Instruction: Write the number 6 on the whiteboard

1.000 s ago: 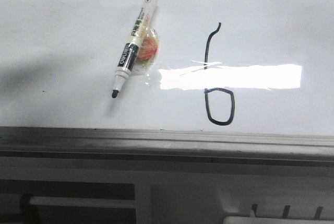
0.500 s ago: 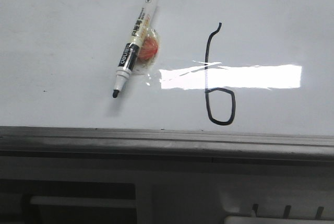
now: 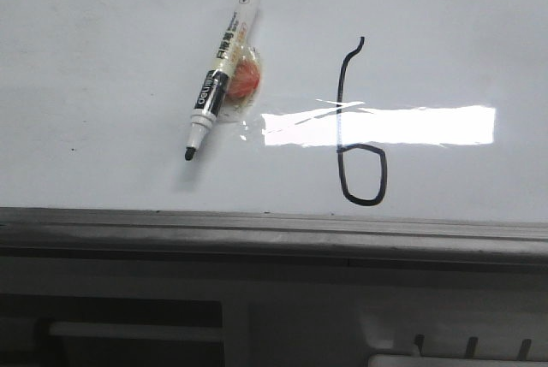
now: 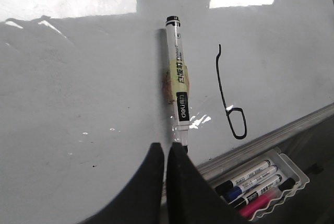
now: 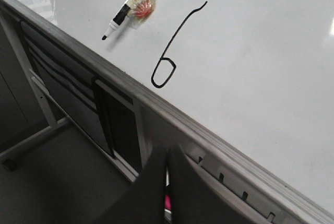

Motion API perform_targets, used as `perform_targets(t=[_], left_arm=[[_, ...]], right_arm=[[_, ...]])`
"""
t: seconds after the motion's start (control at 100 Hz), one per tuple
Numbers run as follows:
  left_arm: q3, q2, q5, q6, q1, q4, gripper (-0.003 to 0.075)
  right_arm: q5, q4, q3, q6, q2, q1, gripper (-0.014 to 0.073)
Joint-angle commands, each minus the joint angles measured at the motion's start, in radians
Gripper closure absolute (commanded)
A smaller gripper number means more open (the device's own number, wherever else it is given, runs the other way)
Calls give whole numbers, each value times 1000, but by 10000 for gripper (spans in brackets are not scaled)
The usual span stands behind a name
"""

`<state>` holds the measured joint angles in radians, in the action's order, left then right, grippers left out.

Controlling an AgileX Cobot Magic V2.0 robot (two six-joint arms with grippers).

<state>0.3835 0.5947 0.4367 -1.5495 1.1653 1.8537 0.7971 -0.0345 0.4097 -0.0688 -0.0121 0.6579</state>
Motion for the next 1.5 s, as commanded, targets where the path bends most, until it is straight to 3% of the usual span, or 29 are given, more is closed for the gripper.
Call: perform_targets(t=[0.0,0.09,0.2,0.28,0.33,0.49,0.75,0.8,0.99,1.2,1.49], left_arm=[[18,-2,-18,-3,8,-11,739],[-4,-16,10,-3,8,-17,739],[-58,-36,31,-3,-15,-126,739],[-124,-60,-39,13,-56,-310,739],[-161,-78,-67,77,-94,-509,739],[-257,-170,-15,546,-293,-920,739],[-423,-321,-36,1322,-671,-1729,739],[-434,-348,-115,1420,-739,-1804,739],[-432,-439,-424,1509,-886,-1841,739],[-432,-586,-684,1511,-941,-1829,739],[-432,-629,-693,1511,-946,-1829,739]], right_arm=[[-81,0,21,3,-9,-4,638],[-81,0,21,3,-9,-4,638],[-81,0,21,3,-9,-4,638],[-81,0,21,3,-9,-4,638],[-81,0,21,3,-9,-4,638],[-81,0,21,3,-9,-4,638],[-81,0,21,3,-9,-4,638],[-81,0,21,3,-9,-4,638],[-80,0,21,3,-9,-4,638],[-80,0,21,3,-9,-4,638],[-80,0,21,3,-9,-4,638]])
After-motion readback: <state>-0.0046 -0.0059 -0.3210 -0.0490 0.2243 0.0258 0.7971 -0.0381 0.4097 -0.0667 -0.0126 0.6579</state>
